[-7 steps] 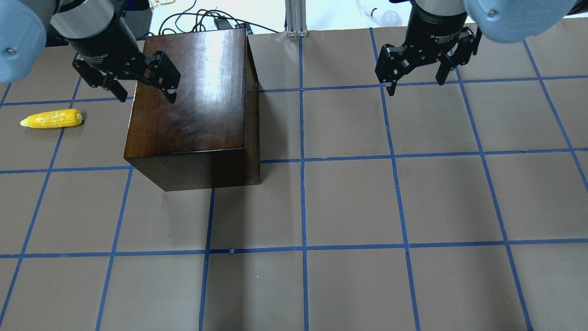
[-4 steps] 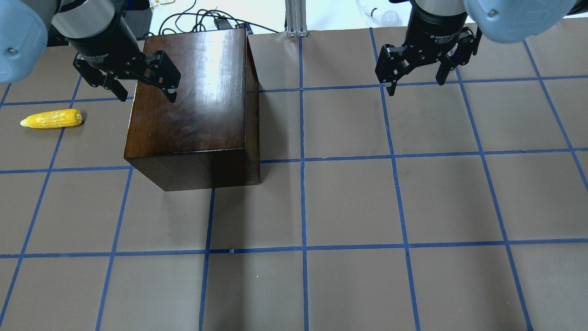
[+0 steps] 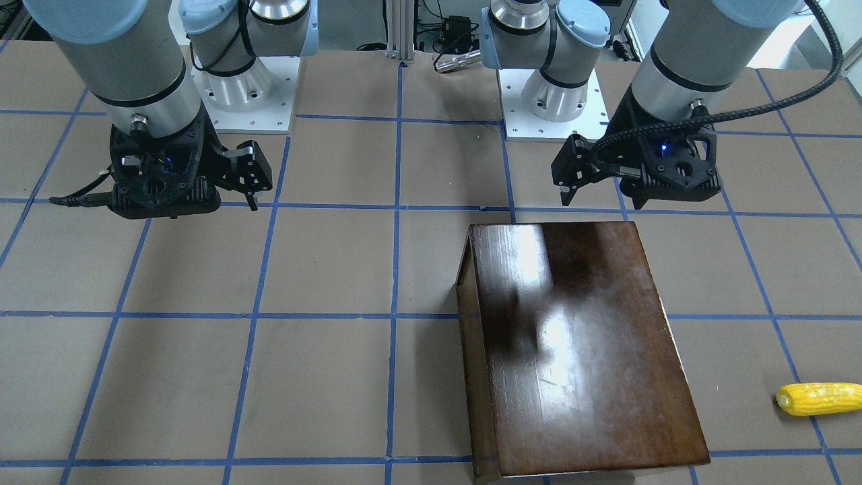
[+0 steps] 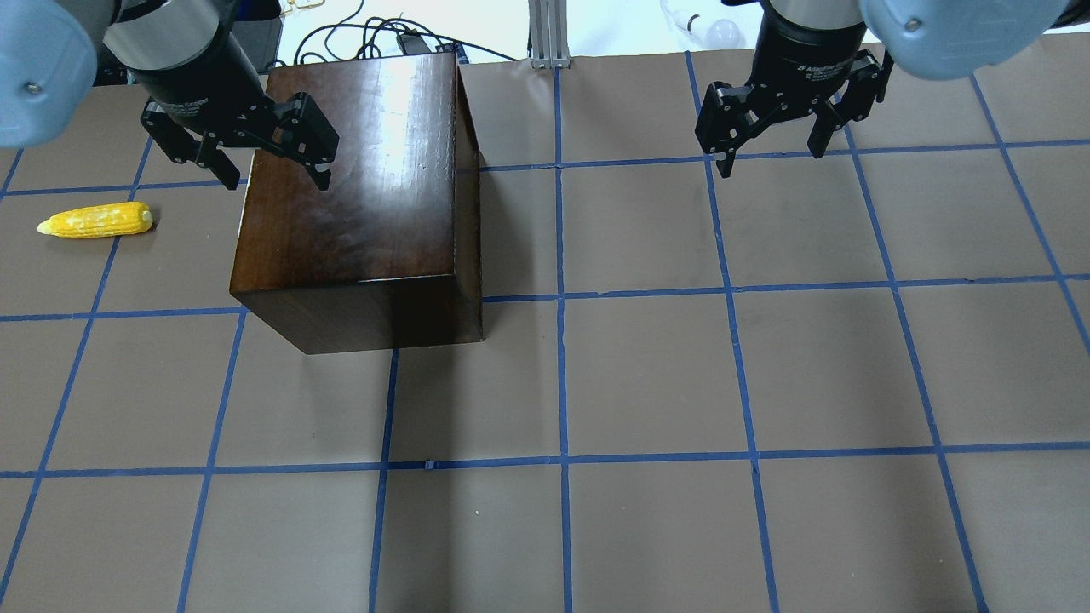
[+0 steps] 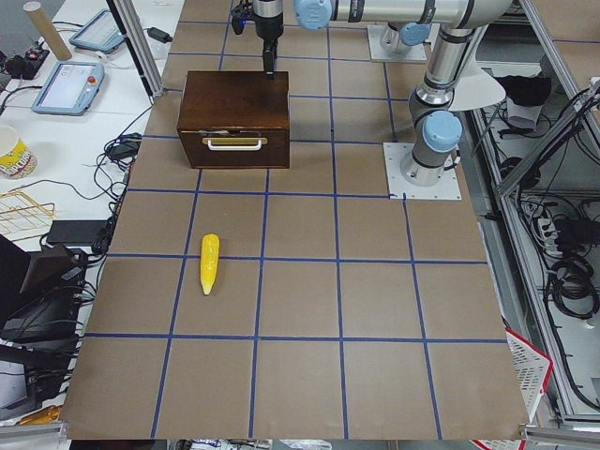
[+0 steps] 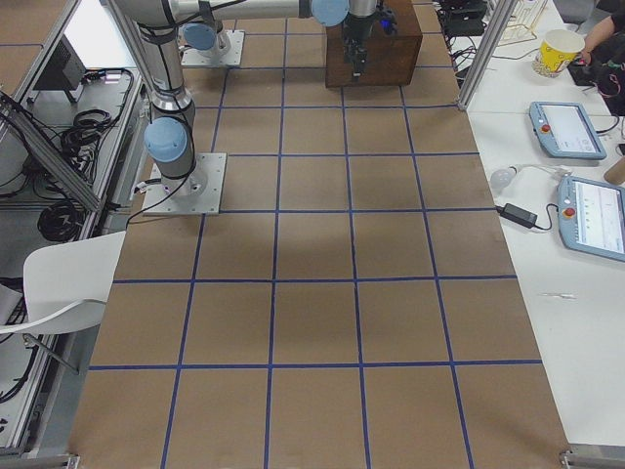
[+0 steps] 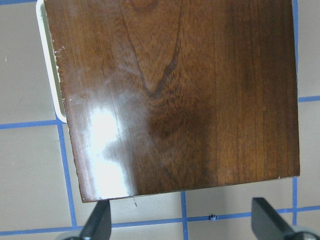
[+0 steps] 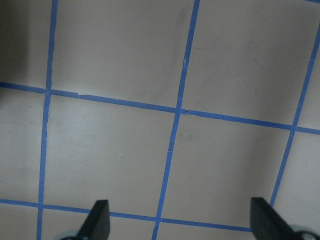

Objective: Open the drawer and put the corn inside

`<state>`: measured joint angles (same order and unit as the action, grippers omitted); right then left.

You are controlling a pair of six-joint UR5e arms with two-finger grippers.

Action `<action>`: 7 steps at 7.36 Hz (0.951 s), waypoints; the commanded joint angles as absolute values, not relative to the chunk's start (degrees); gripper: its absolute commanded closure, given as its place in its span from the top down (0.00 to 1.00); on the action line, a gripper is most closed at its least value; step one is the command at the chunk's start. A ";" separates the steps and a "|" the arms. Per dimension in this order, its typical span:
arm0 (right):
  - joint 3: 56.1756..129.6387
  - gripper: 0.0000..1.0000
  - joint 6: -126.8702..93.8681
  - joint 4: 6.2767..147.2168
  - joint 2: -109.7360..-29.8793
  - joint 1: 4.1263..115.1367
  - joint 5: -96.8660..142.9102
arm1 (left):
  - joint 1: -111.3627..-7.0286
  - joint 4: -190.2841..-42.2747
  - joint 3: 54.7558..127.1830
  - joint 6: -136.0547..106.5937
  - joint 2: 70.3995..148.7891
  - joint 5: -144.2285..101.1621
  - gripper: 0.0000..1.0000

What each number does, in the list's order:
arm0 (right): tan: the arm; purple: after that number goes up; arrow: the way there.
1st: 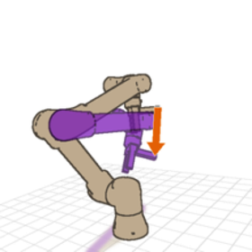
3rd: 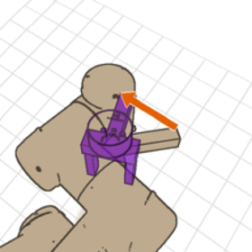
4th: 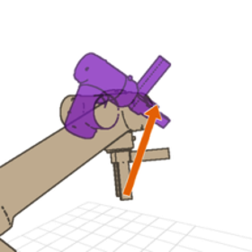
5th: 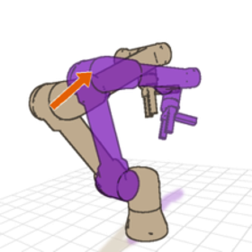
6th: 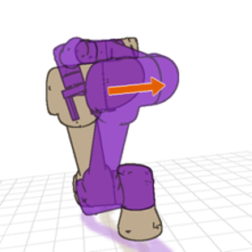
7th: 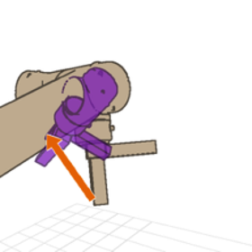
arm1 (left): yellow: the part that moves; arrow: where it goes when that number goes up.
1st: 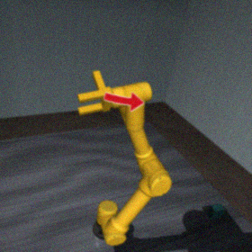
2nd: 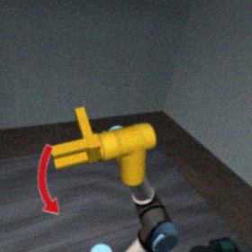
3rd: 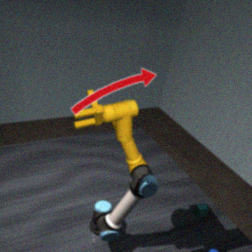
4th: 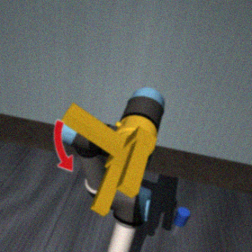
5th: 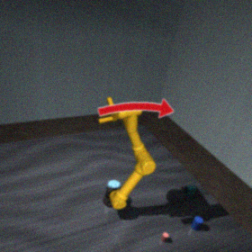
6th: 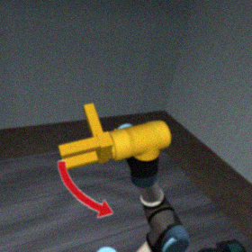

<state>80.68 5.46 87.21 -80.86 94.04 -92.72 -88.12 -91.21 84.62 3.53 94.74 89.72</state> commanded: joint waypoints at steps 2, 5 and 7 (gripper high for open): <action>80.68 1.00 5.45 87.28 -80.86 94.04 -92.72 | -88.15 -91.23 84.55 3.16 94.66 89.65 1.00; 80.68 1.00 5.45 87.28 -80.86 94.04 -92.72 | -87.20 -91.67 83.07 3.34 94.66 89.65 1.00; 80.68 1.00 5.54 87.28 -80.86 94.04 -92.72 | -82.47 -97.71 78.85 7.62 96.50 88.95 1.00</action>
<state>80.69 5.50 87.27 -80.86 94.04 -92.72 -85.27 -94.46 81.05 5.14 95.51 89.36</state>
